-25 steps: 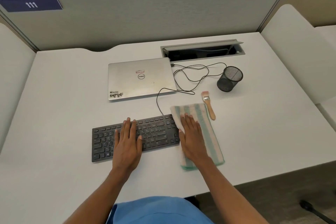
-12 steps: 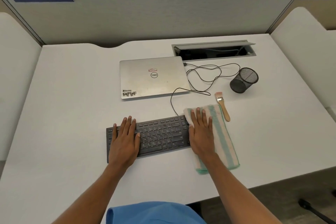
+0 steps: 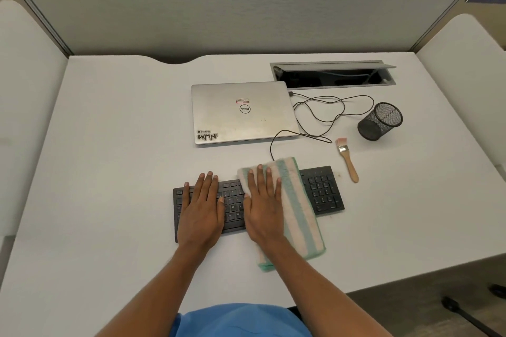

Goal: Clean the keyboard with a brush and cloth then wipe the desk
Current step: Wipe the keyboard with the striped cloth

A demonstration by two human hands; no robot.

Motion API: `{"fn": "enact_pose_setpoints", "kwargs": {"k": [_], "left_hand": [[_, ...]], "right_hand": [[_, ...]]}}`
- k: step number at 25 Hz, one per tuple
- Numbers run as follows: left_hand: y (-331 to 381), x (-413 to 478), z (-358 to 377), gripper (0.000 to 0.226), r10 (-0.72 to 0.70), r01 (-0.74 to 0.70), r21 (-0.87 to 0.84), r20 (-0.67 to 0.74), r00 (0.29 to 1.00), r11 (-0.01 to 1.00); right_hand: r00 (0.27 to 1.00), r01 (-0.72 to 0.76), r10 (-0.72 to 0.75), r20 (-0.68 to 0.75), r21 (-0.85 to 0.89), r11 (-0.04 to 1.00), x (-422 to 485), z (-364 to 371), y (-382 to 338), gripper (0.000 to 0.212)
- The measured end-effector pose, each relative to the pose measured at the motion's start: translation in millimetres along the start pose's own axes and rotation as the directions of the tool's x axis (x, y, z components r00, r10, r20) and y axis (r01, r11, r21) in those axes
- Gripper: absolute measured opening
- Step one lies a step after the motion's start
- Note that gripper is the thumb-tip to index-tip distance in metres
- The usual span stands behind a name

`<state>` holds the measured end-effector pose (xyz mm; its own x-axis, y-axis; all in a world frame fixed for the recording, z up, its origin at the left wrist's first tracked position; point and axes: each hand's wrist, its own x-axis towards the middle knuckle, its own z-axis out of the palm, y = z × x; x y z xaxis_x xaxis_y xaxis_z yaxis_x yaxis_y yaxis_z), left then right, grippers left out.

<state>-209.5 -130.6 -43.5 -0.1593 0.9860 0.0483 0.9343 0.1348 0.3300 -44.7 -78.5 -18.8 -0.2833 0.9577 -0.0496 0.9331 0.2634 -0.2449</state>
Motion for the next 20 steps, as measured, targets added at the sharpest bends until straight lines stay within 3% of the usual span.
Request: {"fn": "enact_pose_setpoints", "kwargs": {"k": [6,11,14,20], "left_hand": [[-4,-1,2,0.060,0.024,-0.024,-0.017,-0.020,1.000,1.000],[-4,-2,3,0.059,0.033,-0.033,-0.014,-0.032,0.999,0.999],[-4,-2,2,0.059,0.036,-0.037,-0.011,-0.033,0.999,0.999],[-3,-3,0,0.060,0.026,-0.026,-0.010,-0.025,0.999,1.000]], "right_hand": [[0.986,0.165,-0.164,0.039,-0.028,0.986,-17,4,-27,0.066],[0.938,0.341,-0.333,0.094,-0.080,0.937,-33,-6,14,0.070],[0.943,0.330,-0.323,0.085,-0.102,0.938,-27,-12,31,0.071],[0.990,0.141,-0.140,0.021,-0.090,0.986,-1,-28,76,0.069]]}}
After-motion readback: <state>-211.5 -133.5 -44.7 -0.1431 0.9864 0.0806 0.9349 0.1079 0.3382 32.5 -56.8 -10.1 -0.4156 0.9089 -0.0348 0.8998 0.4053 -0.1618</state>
